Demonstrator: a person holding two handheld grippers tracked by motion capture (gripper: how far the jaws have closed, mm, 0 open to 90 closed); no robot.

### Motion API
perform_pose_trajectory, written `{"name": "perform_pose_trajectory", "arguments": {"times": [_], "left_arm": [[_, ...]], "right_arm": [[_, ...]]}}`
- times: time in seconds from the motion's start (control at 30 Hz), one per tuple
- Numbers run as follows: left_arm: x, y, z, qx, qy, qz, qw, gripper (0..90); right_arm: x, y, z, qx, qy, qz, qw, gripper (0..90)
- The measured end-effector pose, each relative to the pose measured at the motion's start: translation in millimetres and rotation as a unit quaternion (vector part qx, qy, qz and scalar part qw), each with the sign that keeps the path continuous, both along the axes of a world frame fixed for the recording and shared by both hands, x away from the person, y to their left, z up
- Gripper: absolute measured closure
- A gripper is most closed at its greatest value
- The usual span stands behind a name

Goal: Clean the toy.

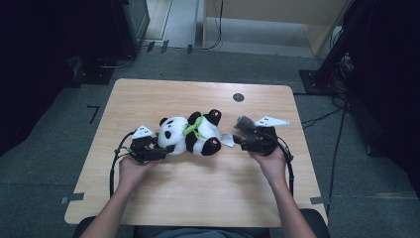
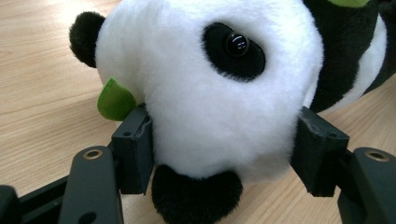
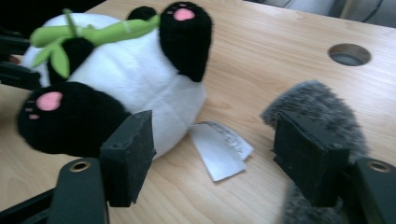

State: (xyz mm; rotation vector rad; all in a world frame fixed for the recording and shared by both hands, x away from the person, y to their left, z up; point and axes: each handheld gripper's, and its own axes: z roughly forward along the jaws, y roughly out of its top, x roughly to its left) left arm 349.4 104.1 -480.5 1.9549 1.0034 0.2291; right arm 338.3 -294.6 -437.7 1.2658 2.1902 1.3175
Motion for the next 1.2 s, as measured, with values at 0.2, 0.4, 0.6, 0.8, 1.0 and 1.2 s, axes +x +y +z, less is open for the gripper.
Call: {"name": "perform_pose_trajectory", "arguments": {"times": [0.2,0.4,0.6,0.8,1.0,1.2], "left_arm": [[0.5,-0.2,1.2,0.000,0.003,0.000,1.0000,33.6],[1.0,-0.5,2.8,-0.003,0.008,0.003,1.0000,34.6],[2.1,-2.0,8.4,-0.001,0.008,0.002,1.0000,39.5],[7.2,0.7,7.7,-0.012,0.028,0.006,0.9995,43.4],[7.4,-0.7,8.7,-0.015,0.030,0.007,0.9994,43.4],[5.9,-6.6,11.7,-0.022,0.043,0.009,0.9988,43.1]], "right_arm": [[-5.9,17.2,4.9,0.004,-0.003,0.029,0.9996,20.2],[-11.1,32.9,6.5,0.010,-0.010,0.070,0.9975,14.3],[-13.0,43.5,3.2,0.018,-0.013,0.097,0.9950,14.3],[-8.7,55.2,-5.9,0.025,-0.011,0.108,0.9938,14.3],[0.6,71.3,-19.2,-0.003,-0.022,0.115,0.9932,14.3],[12.8,85.6,-31.2,-0.007,-0.017,0.105,0.9943,5.1]]}}
